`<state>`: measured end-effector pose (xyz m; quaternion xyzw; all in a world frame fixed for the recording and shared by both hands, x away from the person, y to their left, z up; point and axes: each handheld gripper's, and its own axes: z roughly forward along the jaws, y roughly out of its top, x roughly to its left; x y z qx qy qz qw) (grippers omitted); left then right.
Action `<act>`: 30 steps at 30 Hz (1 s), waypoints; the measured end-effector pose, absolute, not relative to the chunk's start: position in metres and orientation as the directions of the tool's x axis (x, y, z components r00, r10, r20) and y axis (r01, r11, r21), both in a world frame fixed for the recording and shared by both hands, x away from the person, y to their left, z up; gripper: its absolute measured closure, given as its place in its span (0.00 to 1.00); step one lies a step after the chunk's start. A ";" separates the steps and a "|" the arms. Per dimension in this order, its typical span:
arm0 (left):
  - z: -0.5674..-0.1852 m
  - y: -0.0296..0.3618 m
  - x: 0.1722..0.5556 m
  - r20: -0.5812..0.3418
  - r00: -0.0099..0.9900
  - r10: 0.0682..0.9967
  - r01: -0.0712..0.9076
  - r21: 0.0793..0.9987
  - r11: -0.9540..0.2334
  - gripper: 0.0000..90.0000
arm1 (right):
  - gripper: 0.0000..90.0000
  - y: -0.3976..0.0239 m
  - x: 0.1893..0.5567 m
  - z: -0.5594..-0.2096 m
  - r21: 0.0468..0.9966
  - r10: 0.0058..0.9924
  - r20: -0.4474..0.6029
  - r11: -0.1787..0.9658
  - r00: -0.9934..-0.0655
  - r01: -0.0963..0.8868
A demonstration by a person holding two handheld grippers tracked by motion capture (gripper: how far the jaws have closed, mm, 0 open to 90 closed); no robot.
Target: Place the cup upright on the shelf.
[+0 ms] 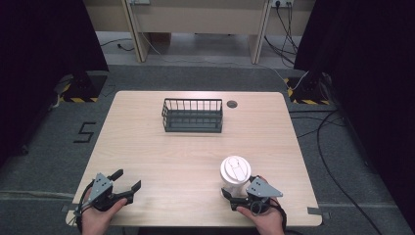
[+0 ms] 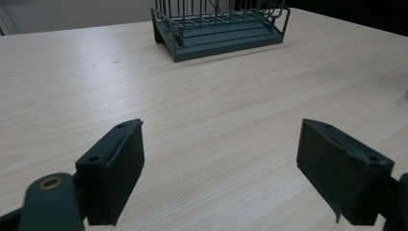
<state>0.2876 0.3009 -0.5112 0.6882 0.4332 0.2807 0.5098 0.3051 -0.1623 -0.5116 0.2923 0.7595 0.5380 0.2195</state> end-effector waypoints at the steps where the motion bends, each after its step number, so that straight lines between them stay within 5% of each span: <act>1: -0.511 0.301 0.288 -0.053 0.467 0.883 0.310 0.945 -0.107 0.18 | 0.20 -0.162 0.305 -0.511 0.945 0.679 -0.020 0.252 -0.733 0.208; 30: -0.511 0.302 0.287 -0.055 0.463 0.885 0.310 0.945 -0.104 0.19 | 0.20 -0.161 0.318 -0.492 0.953 0.689 -0.032 0.240 -0.724 0.186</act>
